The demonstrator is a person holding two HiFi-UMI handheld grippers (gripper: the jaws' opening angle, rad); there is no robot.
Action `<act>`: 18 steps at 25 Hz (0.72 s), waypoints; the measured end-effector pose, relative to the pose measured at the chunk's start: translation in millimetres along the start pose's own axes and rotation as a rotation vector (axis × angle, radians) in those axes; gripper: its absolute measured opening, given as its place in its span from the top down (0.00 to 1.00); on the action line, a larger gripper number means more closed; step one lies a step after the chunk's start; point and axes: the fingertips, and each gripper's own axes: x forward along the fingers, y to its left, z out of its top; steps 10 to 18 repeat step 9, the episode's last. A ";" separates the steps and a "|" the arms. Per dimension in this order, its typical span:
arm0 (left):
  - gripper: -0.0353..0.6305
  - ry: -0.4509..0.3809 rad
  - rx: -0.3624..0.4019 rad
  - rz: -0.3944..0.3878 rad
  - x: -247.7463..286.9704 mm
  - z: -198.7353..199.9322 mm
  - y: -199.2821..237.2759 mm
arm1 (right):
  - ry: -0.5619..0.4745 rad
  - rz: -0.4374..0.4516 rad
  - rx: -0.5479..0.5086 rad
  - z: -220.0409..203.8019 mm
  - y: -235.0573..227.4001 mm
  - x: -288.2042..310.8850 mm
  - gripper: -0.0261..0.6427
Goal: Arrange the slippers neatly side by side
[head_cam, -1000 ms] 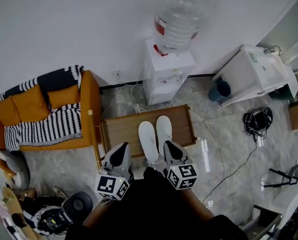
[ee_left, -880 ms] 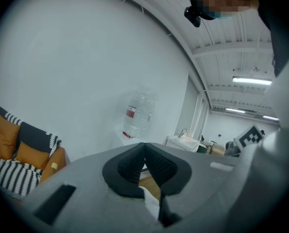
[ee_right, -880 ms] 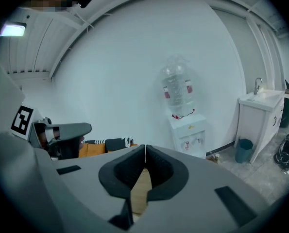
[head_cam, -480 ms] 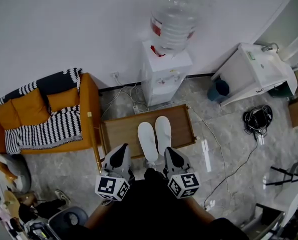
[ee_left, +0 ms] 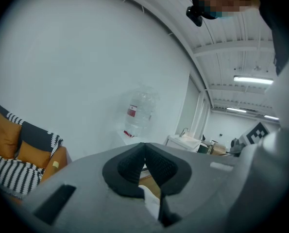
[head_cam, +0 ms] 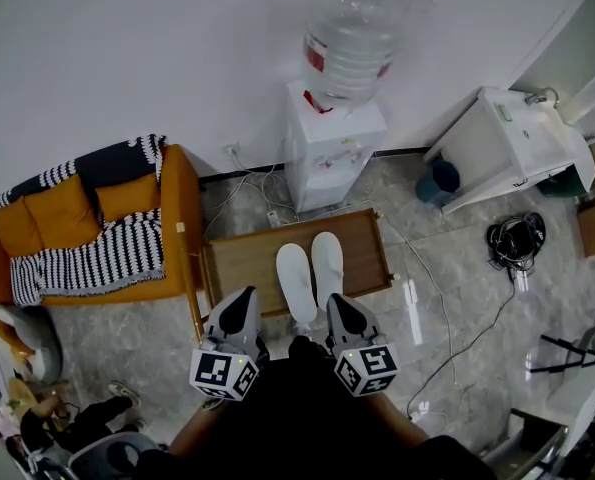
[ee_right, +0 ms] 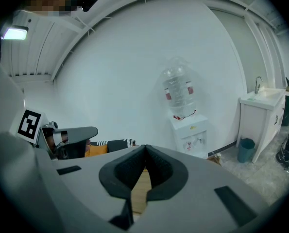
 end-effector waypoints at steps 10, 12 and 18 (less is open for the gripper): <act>0.93 -0.003 0.003 0.004 -1.6 0.7 4.4 | 0.007 0.003 -0.007 -0.6 1.9 2.6 0.94; 0.93 -0.003 0.003 0.004 -1.6 0.7 4.4 | 0.007 0.003 -0.007 -0.6 1.9 2.6 0.94; 0.93 -0.003 0.003 0.004 -1.6 0.7 4.4 | 0.007 0.003 -0.007 -0.6 1.9 2.6 0.94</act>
